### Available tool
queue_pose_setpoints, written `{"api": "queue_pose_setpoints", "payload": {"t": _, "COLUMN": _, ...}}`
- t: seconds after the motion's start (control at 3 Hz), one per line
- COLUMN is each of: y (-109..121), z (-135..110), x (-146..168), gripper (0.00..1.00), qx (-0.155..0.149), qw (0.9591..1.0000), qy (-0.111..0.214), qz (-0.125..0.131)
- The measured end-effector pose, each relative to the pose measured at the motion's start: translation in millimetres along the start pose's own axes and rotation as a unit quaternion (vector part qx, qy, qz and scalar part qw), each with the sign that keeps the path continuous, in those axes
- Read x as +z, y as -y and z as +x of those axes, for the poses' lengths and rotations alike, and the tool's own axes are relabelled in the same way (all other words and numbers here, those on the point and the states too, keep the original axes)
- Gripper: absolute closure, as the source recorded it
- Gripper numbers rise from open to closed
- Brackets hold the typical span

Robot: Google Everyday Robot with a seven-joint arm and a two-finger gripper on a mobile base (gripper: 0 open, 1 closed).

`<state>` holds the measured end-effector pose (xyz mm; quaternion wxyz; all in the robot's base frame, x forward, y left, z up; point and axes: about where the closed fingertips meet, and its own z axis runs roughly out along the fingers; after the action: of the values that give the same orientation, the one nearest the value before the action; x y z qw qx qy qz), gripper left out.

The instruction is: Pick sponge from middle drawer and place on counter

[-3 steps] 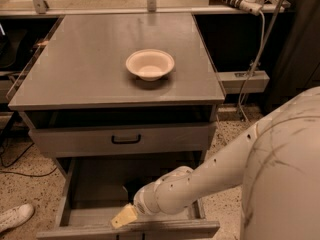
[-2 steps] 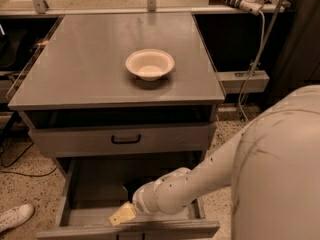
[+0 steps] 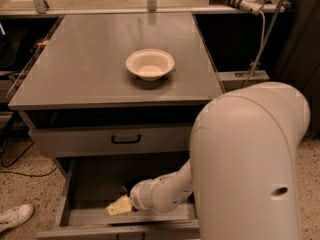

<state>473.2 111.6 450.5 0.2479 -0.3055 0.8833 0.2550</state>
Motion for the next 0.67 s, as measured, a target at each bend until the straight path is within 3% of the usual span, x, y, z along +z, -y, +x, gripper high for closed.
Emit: {"api": "queue_pose_setpoints", "payload": {"t": 0.67, "y": 18.4, "z": 23.8, "x": 40.9, "gripper": 0.0, "qx": 0.043, "qw": 0.9989, "qy": 0.012, "qz": 0.015}}
